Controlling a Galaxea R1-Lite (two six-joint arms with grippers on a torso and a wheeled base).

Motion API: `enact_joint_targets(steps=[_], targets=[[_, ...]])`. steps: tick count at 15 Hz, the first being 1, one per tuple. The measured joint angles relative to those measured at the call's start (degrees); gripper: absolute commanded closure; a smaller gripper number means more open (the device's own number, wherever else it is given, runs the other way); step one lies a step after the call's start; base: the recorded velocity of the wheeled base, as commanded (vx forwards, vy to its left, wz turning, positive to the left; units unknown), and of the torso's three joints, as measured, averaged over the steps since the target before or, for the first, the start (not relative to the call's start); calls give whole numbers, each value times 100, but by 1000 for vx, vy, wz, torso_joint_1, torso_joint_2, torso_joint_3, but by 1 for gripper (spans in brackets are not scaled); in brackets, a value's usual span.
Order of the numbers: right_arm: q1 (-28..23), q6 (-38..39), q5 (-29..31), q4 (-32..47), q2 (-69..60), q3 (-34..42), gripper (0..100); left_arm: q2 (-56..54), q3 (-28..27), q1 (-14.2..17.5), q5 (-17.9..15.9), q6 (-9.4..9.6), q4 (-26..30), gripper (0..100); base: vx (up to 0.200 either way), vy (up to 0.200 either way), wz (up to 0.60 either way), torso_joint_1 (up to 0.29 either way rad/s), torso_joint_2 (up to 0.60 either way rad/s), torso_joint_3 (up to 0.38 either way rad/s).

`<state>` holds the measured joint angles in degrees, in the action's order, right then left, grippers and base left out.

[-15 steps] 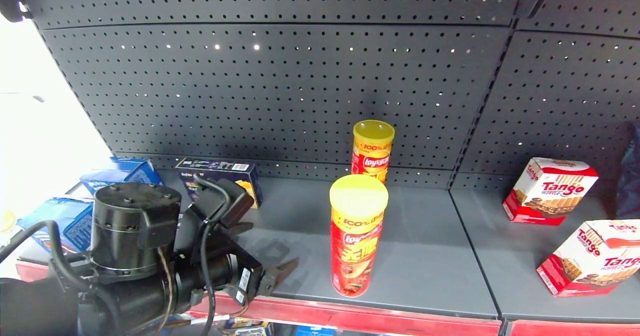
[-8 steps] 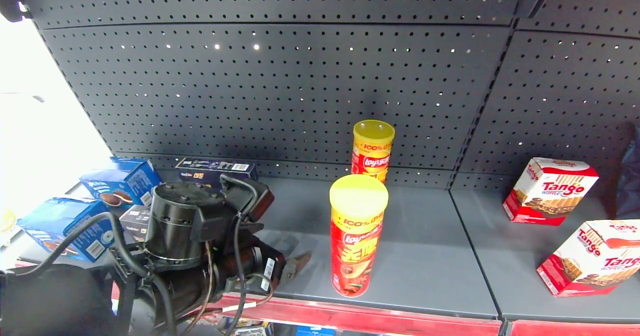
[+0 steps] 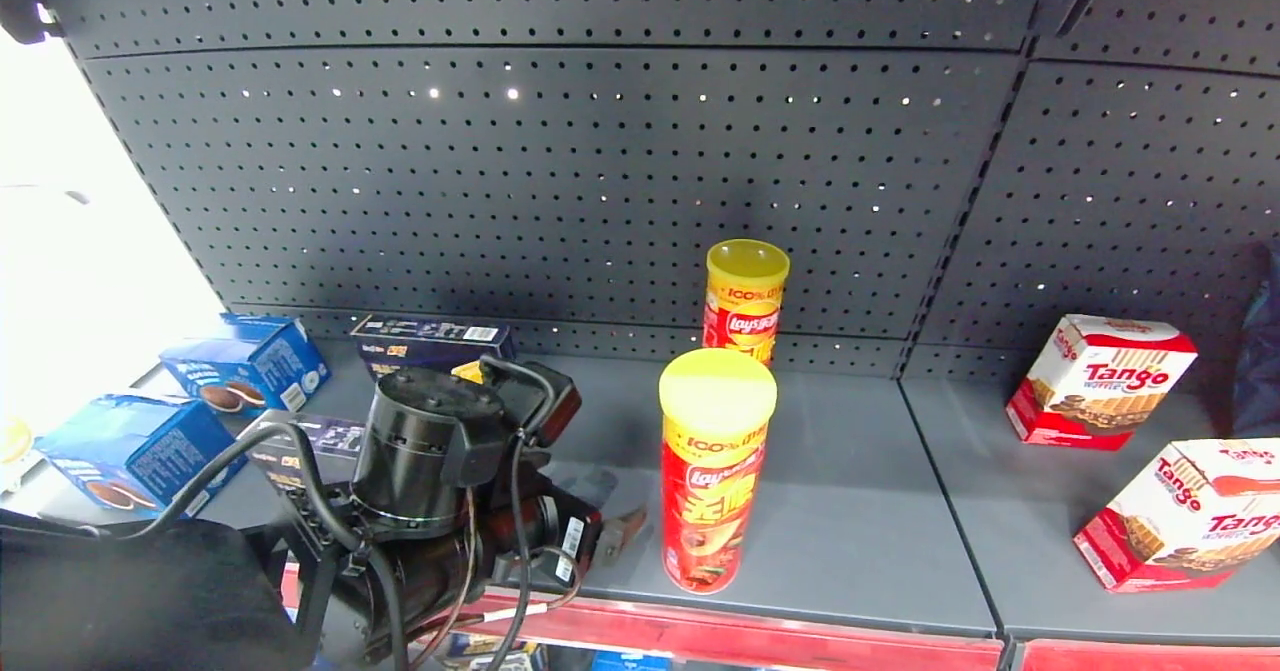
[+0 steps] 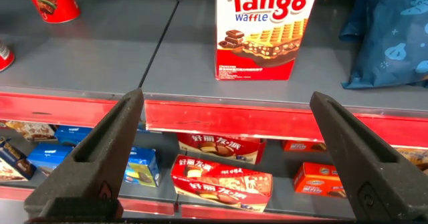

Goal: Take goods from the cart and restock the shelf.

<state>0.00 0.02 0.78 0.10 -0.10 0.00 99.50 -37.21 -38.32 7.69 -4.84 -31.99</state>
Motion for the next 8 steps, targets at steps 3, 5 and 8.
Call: enact_joint_targets(steps=[3, 5, 8], targets=[[0, -2, 1, -2, 2, 0, 0, 85, -174, -88, 11, -13, -2, 0, 0, 0, 0, 0, 0, 0], [0, -2, 0, 0, 2, 0, 0, 141, -297, -123, 49, -20, 2, 0, 0, 0, 0, 0, 0, 0], [0, -2, 0, 0, 2, 0, 0, 232, -457, -162, 62, -22, 16, 0, 0, 0, 0, 0, 0, 0]])
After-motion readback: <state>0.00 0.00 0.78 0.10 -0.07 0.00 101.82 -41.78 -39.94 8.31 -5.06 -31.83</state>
